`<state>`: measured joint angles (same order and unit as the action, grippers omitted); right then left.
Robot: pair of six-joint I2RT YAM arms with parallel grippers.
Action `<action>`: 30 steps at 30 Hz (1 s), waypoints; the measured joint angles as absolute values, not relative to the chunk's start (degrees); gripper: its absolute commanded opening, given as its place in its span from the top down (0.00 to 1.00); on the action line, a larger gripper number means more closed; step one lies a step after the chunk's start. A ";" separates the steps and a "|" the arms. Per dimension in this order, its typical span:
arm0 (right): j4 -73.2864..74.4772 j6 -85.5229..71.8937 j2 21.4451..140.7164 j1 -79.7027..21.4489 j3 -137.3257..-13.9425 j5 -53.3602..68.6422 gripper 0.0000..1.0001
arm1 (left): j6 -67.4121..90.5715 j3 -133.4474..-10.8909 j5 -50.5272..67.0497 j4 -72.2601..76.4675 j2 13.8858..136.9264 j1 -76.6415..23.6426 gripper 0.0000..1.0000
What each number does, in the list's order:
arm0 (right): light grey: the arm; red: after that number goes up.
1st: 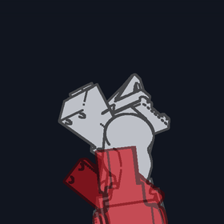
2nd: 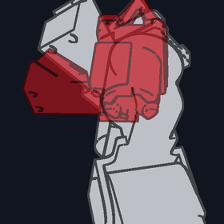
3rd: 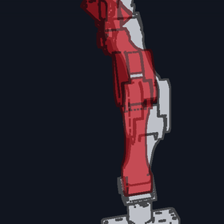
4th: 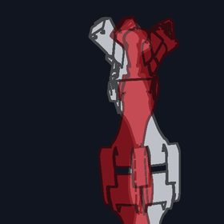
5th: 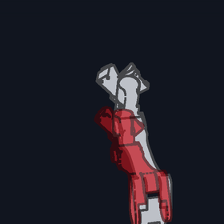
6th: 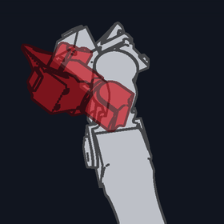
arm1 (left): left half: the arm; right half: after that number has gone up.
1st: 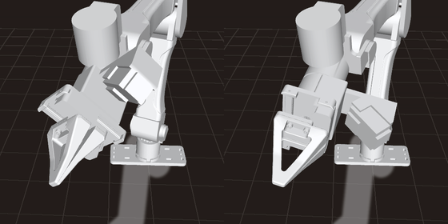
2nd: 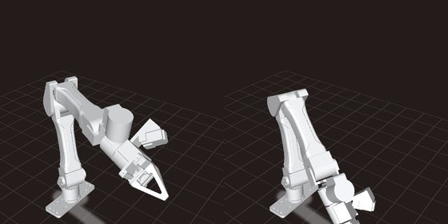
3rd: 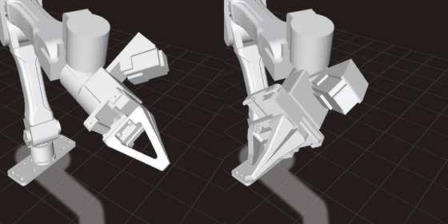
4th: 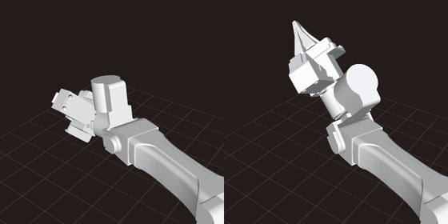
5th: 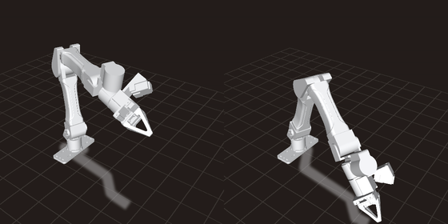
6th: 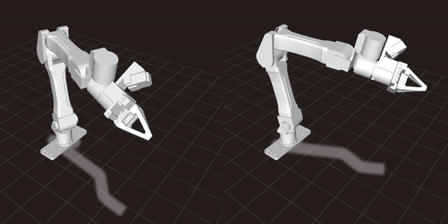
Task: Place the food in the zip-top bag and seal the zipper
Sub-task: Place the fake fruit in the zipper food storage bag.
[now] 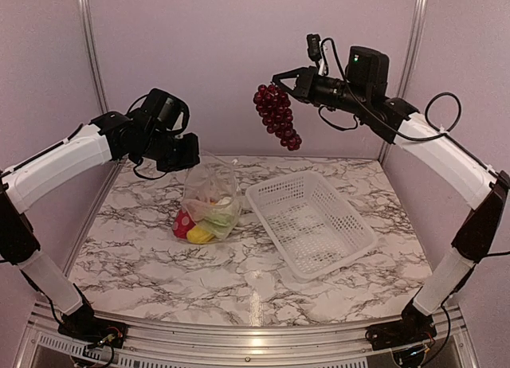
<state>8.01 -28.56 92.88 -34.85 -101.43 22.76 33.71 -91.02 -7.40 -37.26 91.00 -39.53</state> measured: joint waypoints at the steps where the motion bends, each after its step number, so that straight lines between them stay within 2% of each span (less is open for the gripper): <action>1: 6.85 -28.86 93.47 -35.24 -101.43 23.51 1.00 | 33.89 -91.02 -7.27 -37.26 91.00 -39.40 1.00; 11: -4.08 -34.48 97.17 -36.99 -102.24 27.83 1.00 | 35.90 -91.00 -4.40 -36.86 91.00 -37.60 1.00; 20: -14.52 -39.77 101.30 -42.83 -102.24 29.76 1.00 | 38.72 -89.69 -0.84 -34.46 90.94 -35.07 1.00; 30: -19.27 -43.33 105.67 -44.51 -101.60 31.51 1.00 | 41.41 -87.05 2.74 -32.34 89.43 -33.23 1.00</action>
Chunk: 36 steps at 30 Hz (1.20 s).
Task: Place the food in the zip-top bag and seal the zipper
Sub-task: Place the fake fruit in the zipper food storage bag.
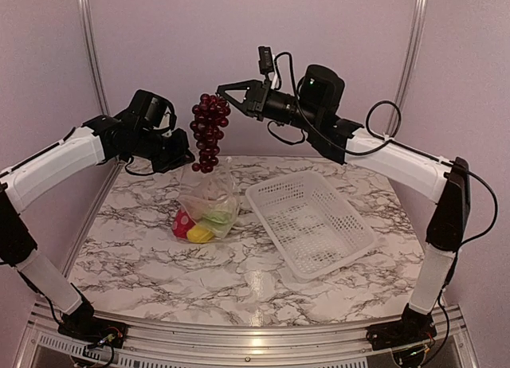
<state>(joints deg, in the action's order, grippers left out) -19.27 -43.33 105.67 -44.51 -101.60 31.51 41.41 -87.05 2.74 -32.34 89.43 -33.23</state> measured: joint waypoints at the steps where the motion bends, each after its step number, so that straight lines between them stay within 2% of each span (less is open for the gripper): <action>1: -19.84 -43.59 105.69 -44.51 -100.99 31.73 1.00 | 41.67 -86.67 3.03 -32.21 89.19 -33.01 1.00; 17: -20.95 -43.62 107.57 -44.69 -92.99 34.65 1.00 | 43.33 -85.71 4.45 -31.05 88.05 -31.64 1.00; 28: -21.69 -46.06 109.65 -45.74 -104.84 35.64 1.00 | 43.33 -85.21 4.86 -30.11 88.05 -31.59 1.00; 36: -23.57 -47.37 110.96 -46.46 -105.84 36.60 1.00 | 43.31 -85.21 5.10 -30.06 88.05 -31.20 1.00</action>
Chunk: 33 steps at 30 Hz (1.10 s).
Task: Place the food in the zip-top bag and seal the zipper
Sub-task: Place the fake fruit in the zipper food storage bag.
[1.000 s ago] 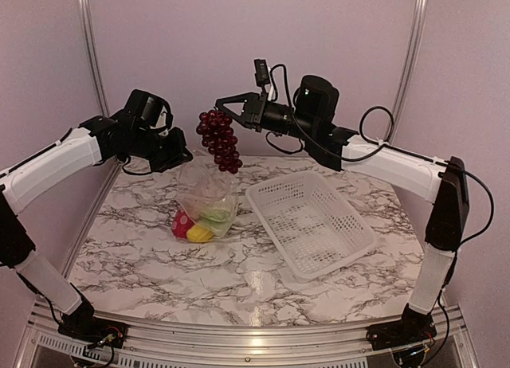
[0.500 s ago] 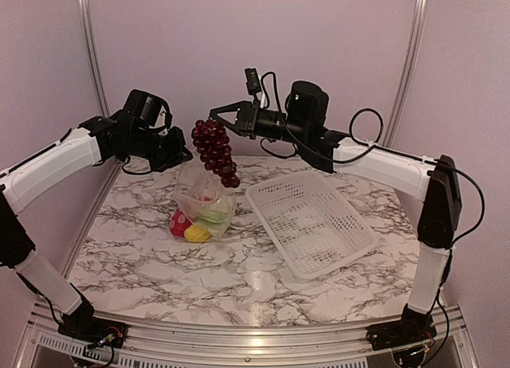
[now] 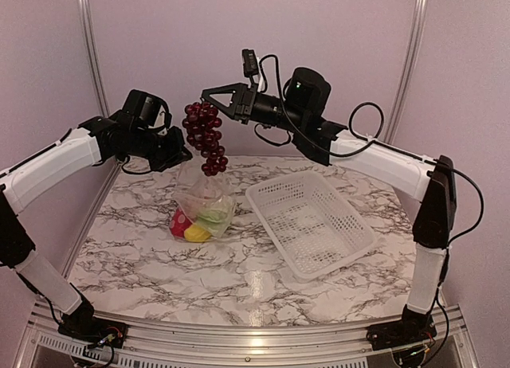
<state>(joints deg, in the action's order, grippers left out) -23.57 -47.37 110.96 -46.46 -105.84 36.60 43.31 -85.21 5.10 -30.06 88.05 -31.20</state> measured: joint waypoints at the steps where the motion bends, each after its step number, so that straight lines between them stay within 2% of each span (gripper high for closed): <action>1: -23.77 -47.62 111.37 -46.54 -105.84 36.84 1.00 | 43.31 -85.21 5.10 -30.06 88.05 -31.05 1.00; 19: -28.01 -50.37 117.14 -47.16 -104.07 40.01 0.99 | 43.33 -85.21 5.98 -30.04 88.05 -29.93 1.00; 24: -28.16 -50.48 118.72 -47.16 -104.57 40.07 0.86 | 43.35 -85.21 6.00 -30.04 88.05 -29.85 1.00; 28: -28.21 -49.36 117.60 -46.98 -100.49 39.92 0.69 | 43.38 -85.21 6.00 -30.06 88.05 -29.67 1.00; 30: -26.65 -48.31 116.68 -46.68 -98.45 39.57 0.66 | 43.46 -85.21 6.02 -30.04 88.05 -29.67 1.00; 33: -22.06 -46.04 115.18 -46.11 -97.69 38.44 0.67 | 43.57 -85.19 6.00 -30.00 88.05 -29.63 1.00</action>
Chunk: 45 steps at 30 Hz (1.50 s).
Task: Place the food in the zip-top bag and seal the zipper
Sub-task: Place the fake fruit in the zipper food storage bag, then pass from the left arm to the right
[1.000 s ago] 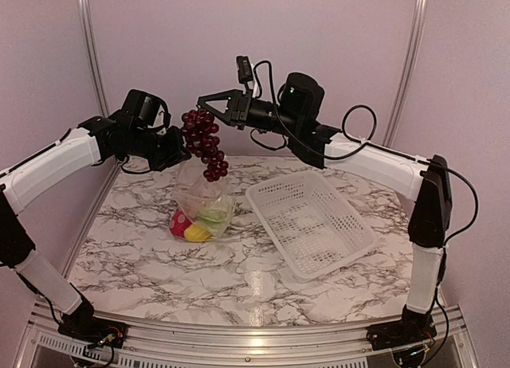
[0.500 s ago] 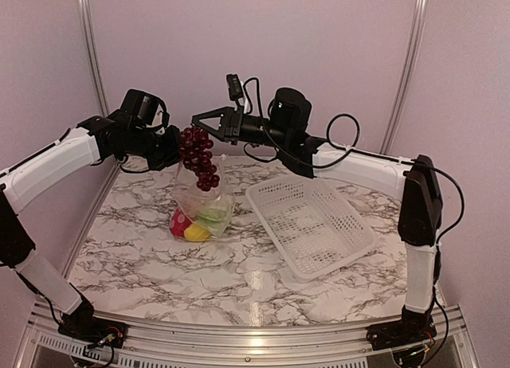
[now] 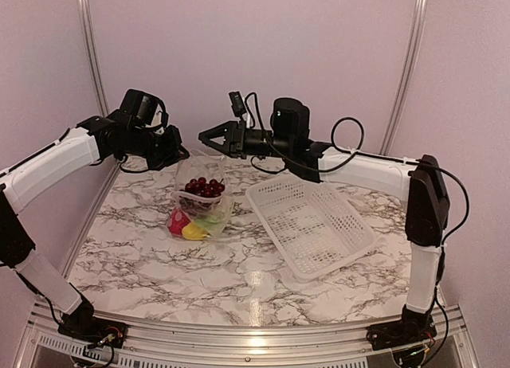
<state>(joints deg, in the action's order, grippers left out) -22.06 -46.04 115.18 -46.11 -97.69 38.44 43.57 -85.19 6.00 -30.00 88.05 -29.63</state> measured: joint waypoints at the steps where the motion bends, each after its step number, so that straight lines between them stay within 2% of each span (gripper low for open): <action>1: -20.10 -45.15 114.34 -45.82 -97.69 37.85 0.67 | 43.57 -85.14 6.00 -30.00 88.05 -29.61 1.00; 10: 2.74 -35.62 103.94 -44.62 -98.45 28.62 0.71 | 43.57 -84.29 6.00 -29.78 88.03 -29.45 1.00; 14: 10.83 -33.08 103.44 -45.01 -100.05 26.30 0.72 | 43.57 -83.92 6.00 -29.76 88.03 -29.41 1.00; 22: 27.42 -29.41 108.05 -46.78 -106.19 24.58 0.71 | 43.57 -83.72 6.79 -29.67 88.03 -29.39 1.00; 28: 32.97 -28.40 113.27 -47.07 -111.57 24.47 0.69 | 43.55 -83.48 7.53 -29.30 88.03 -29.39 1.00; 32: 36.34 -28.40 116.09 -47.09 -115.33 23.97 0.72 | 43.53 -83.46 7.70 -28.95 88.03 -29.39 1.00; 41: 39.83 -28.45 117.75 -47.09 -117.01 22.79 0.85 | 43.51 -83.37 9.45 -28.47 88.03 -29.39 1.00; 44: 41.12 -28.42 119.09 -47.09 -118.28 22.50 1.00 | 43.31 -83.35 10.11 -28.36 88.03 -29.39 1.00; 45: 41.30 -28.34 119.28 -47.09 -118.28 22.39 1.00 | 43.24 -83.33 10.33 -28.29 88.03 -29.39 0.98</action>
